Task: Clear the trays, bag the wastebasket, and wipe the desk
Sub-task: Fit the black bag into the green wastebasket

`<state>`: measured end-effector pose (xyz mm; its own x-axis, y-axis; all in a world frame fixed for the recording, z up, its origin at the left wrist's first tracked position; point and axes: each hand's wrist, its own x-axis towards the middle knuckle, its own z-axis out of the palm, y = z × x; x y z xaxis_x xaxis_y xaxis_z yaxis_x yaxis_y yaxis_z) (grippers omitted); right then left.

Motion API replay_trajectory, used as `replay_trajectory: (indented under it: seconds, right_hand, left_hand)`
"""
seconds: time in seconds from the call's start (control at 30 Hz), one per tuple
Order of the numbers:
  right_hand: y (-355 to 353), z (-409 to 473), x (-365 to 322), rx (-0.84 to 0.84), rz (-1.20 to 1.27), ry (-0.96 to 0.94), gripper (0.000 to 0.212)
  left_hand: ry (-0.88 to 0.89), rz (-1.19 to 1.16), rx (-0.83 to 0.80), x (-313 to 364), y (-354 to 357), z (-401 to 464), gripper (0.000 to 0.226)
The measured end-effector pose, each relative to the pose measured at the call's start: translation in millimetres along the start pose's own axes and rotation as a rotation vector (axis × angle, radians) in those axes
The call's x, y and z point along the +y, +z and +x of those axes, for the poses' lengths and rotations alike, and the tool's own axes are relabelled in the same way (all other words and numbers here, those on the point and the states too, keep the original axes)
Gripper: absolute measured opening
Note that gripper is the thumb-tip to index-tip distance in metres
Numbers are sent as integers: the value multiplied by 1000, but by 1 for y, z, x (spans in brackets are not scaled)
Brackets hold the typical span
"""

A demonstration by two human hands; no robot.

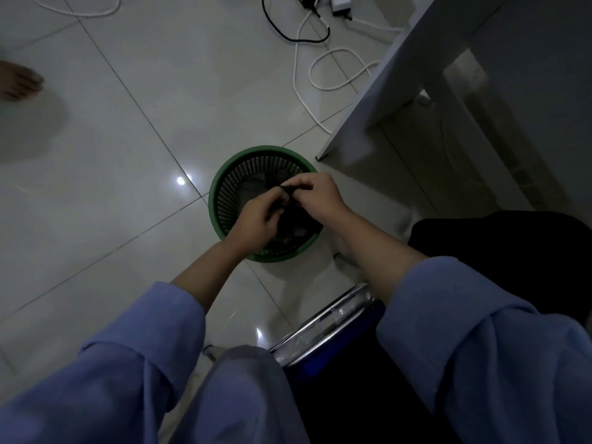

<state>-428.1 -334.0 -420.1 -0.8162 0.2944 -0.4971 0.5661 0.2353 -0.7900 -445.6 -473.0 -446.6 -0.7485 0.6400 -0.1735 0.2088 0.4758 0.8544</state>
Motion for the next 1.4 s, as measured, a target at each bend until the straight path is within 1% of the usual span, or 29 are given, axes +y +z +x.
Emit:
replay_trajectory:
  seconds: [0.07, 0.13, 0.23, 0.33, 0.4, 0.47, 0.53, 0.6, 0.7, 0.77, 0.87, 0.93, 1.03, 1.07, 1.13, 1.17, 1.23, 1.3, 1.33, 1.37, 1.4]
  right_hand:
    - [-2, -3, -2, -115, -85, -58, 42]
    - [2, -5, 1, -173, -209, -128, 47]
    - [9, -8, 4, -126, -235, -119, 41]
    - [8, -8, 2, -112, -137, -91, 31]
    - [7, -8, 3, -95, -52, -29, 22]
    - [9, -7, 6, -62, -1, 56, 17]
    - [10, -6, 8, -50, 30, 127, 15]
    - [10, -6, 8, -35, 74, 182, 17]
    - [9, -8, 4, 3, 221, 267, 19]
    - [9, -9, 3, 37, 309, 298, 20]
    - [8, -6, 4, 49, 300, 333, 14]
    - [8, -5, 5, 16, 285, 362, 13]
    - [7, -4, 5, -67, 238, 376, 9]
    - [6, -5, 4, -102, 224, 375, 7]
    - [5, -3, 4, -139, 251, 373, 17]
    - [4, -1, 5, -133, 284, 375, 19]
    - [4, 0, 7, -118, 338, 382, 18]
    - [6, -2, 8, -101, 335, 385, 12]
    - [7, -3, 7, -85, 323, 376, 14]
    - [8, -3, 6, -64, 309, 368, 21]
    - [9, -4, 4, -44, 297, 356, 26]
  left_hand:
    - [-58, -13, 1, -5, 0, 2, 18]
    - [-137, -59, -18, -6, -2, 4, 19]
    - [-182, -95, -61, -5, -7, 9, 22]
    - [-192, -120, -88, -7, -12, 13, 23]
    - [-180, -125, -88, -6, -11, 15, 24]
    - [-165, -134, -46, -4, -8, 15, 26]
    - [-191, -177, 44, -3, -4, 14, 29]
    - [-199, -181, 115, -4, 1, 13, 31]
    - [-149, -123, 184, -2, 6, 10, 31]
    - [-111, -102, 226, 0, 7, 11, 29]
    - [-102, -89, 277, -2, 8, 12, 18]
    - [-155, -135, 304, -4, 8, 13, 14]
    - [-301, -328, 302, -3, 9, 13, 20]
    - [-346, -387, 331, -2, 9, 13, 21]
    - [-392, -447, 420, -2, 7, 14, 26]
    - [-382, -434, 434, -2, 6, 14, 31]
    - [-315, -293, 386, -1, 4, 16, 29]
    - [-236, -148, 331, 2, 1, 16, 16]
    - [-208, -106, 317, 4, -1, 15, 9]
    - [-196, -82, 309, 4, -2, 14, 5]
    - [-202, -70, 302, 4, -4, 13, 4]
